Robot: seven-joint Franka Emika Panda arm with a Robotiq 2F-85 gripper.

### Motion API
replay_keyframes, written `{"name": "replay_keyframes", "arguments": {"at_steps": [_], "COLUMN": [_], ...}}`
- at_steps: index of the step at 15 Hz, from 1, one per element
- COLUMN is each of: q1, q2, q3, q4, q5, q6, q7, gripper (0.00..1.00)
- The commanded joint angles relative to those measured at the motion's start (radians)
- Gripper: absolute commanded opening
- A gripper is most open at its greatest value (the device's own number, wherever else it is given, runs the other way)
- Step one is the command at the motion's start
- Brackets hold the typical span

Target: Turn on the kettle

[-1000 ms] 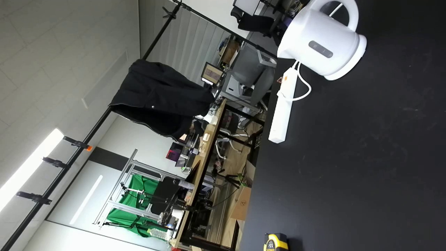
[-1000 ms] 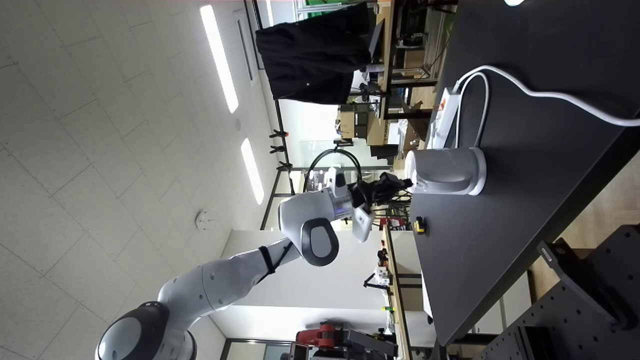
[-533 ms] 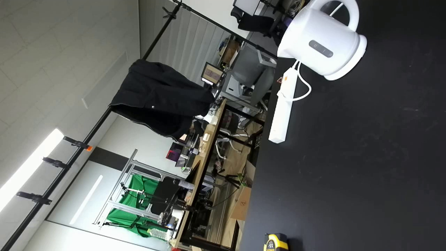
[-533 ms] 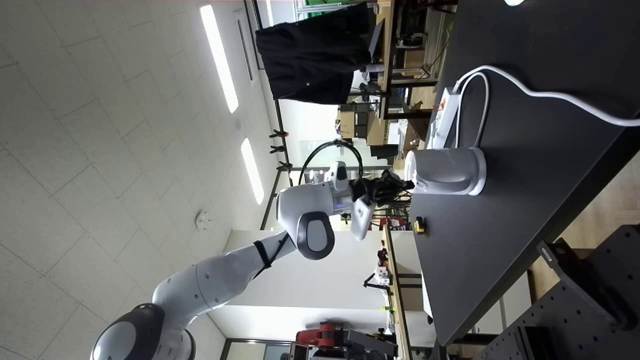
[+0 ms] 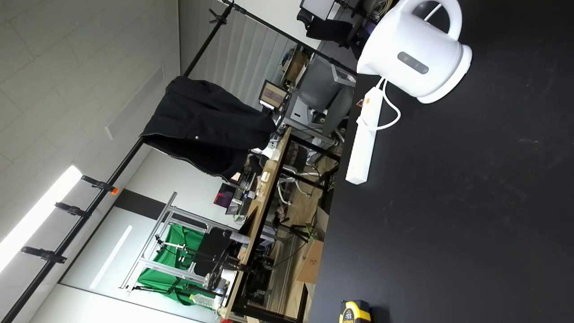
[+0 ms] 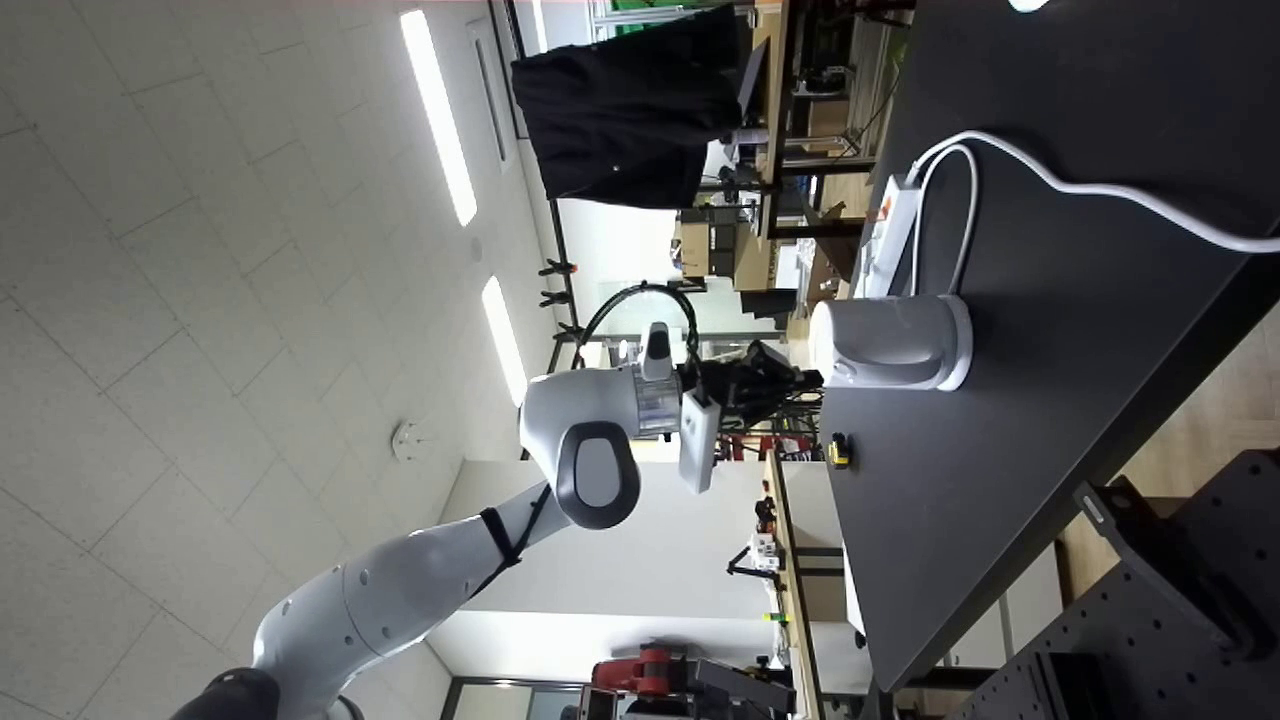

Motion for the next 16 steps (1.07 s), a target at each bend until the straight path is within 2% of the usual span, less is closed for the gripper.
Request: {"name": "replay_keyframes", "arguments": {"at_steps": [1,7,16], "q1": [0.036,0.084,0.109], "q2": [-0.028,0.03,0.114], "q3": [-0.066,-0.12,-0.102], "q4": [-0.012,0.038,0.089], "q5": [-0.1,-0.128,-0.098], "q6": [-0.053,-0.066,-0.043], "q7": [0.062,0.05,0.028], "gripper": [0.0,0.0,0.0]}}
